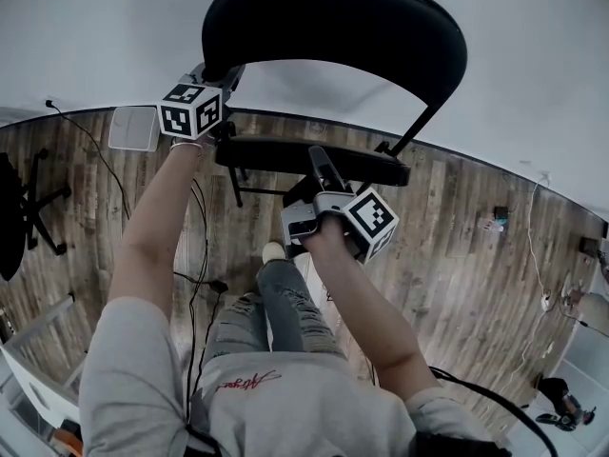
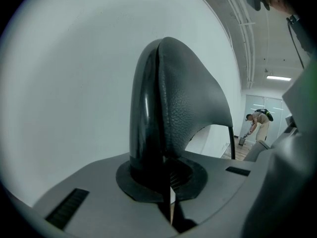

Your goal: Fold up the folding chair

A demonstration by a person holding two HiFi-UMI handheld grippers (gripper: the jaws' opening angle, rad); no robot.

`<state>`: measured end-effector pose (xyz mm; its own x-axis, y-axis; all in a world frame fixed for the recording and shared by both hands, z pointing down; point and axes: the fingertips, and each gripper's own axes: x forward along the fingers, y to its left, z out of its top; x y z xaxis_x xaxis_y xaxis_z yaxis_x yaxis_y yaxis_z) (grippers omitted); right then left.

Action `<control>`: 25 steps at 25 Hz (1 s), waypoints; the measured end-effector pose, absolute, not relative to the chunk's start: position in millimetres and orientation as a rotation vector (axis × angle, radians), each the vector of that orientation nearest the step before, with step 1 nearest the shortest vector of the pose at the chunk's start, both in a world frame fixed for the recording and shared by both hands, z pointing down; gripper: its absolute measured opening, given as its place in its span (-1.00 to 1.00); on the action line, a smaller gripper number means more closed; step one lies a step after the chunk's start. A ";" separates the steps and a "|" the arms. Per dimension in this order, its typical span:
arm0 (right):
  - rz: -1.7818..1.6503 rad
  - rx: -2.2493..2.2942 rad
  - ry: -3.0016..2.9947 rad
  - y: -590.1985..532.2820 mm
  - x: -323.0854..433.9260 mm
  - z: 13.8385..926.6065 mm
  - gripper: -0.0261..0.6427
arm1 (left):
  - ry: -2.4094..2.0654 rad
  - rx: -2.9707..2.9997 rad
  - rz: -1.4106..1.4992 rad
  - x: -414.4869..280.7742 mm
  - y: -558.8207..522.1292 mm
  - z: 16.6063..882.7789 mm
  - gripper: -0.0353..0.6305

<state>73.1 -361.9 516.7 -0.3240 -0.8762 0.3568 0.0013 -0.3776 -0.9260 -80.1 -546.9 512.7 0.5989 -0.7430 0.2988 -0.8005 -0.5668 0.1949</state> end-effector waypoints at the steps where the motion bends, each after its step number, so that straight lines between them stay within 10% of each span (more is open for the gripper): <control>1: -1.772 -1.270 1.190 -361.1 72.8 516.4 -0.63 | -1.264 2.523 0.270 -80.4 -546.3 512.2 -0.84; 18: -1.617 -1.346 1.339 -360.1 79.9 513.9 -0.63 | -1.458 2.402 0.310 -99.5 -545.9 518.9 -0.79; 22: -1.553 -1.391 1.421 -358.5 84.7 515.8 -0.63 | -1.401 2.276 0.199 -111.8 -546.8 529.9 -0.10; 25: -1.524 -1.396 1.453 -361.4 84.8 513.8 -0.62 | -1.418 2.296 0.238 -118.9 -536.3 528.6 -0.05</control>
